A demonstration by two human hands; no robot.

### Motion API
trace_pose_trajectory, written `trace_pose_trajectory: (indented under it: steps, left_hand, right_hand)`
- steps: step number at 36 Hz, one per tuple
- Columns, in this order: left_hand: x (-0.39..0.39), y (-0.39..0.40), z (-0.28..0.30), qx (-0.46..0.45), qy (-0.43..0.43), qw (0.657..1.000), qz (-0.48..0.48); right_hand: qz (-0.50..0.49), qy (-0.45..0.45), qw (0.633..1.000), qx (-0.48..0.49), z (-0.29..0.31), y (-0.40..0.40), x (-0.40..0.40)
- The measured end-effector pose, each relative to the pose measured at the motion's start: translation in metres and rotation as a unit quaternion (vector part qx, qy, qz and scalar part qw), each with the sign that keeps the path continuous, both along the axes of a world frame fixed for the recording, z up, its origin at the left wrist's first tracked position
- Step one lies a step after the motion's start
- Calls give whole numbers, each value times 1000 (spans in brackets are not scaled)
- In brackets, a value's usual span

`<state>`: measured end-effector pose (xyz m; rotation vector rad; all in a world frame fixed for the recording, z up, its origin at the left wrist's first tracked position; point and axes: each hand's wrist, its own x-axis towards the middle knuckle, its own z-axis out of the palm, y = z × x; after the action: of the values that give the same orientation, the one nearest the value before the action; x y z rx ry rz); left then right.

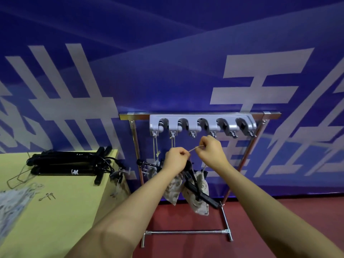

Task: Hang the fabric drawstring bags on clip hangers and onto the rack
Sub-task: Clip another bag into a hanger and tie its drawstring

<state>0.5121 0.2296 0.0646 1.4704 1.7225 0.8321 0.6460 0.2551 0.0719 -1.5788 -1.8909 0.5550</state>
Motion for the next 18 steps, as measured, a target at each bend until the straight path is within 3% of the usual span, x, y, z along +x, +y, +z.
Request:
trace_pose_trajectory:
  steps: [8,18]
  left_hand:
    - [6,31,-3,7,40,999,33]
    - [11,69,-16,-18,67,996,63]
  right_hand:
    - [21,76,996,-34,-3,40,-4]
    - [-43,55,998,-12,-26,76,-3]
